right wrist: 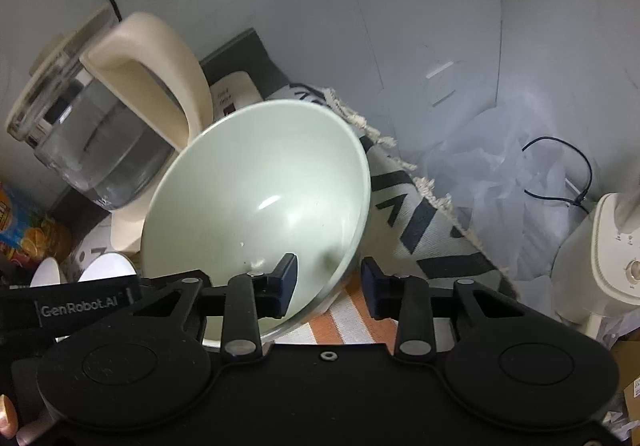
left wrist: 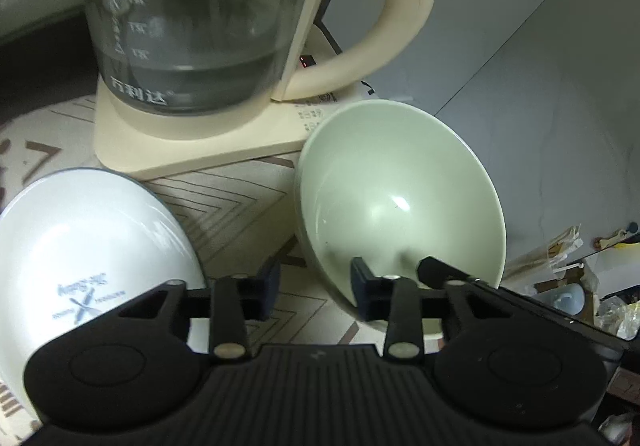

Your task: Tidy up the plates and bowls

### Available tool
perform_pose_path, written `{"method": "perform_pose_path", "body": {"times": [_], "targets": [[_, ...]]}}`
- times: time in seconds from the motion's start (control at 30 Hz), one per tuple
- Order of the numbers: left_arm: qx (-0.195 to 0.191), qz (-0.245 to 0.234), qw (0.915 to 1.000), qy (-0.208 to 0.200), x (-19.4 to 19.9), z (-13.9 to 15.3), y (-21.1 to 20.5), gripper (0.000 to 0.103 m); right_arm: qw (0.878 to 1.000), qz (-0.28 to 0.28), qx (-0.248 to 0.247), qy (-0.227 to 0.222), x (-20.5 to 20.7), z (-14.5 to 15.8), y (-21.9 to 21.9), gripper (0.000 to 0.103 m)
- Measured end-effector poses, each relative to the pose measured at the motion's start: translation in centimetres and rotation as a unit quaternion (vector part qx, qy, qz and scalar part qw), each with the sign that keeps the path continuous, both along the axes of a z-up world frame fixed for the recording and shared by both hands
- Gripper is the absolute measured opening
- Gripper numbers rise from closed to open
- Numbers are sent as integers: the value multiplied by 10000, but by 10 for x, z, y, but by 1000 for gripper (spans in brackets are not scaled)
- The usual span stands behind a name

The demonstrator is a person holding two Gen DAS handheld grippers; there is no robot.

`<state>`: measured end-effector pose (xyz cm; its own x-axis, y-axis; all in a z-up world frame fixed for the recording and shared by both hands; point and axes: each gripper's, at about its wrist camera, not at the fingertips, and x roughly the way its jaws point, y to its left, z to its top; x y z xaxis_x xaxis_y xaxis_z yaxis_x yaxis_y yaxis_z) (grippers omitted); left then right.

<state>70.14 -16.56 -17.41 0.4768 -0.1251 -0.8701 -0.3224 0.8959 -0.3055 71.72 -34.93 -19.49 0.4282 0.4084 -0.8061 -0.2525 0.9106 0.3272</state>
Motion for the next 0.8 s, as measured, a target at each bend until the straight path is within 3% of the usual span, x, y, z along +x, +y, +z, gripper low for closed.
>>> {"method": "perform_pose_path", "body": {"times": [0.2,0.4,0.8], "targets": [[23,-6,10000,20,5,-3,-7,22,10000,20,-16,-3,0,-5,-1,26],[-93,26,9998,-152,-3,4,-8,22,10000,-8,-7,-89,-4,2,-5,24],[-131,-275,9984,-478,-35,43,-20,22,9981,-216,-47,-568,-44,44,-18,24]]}}
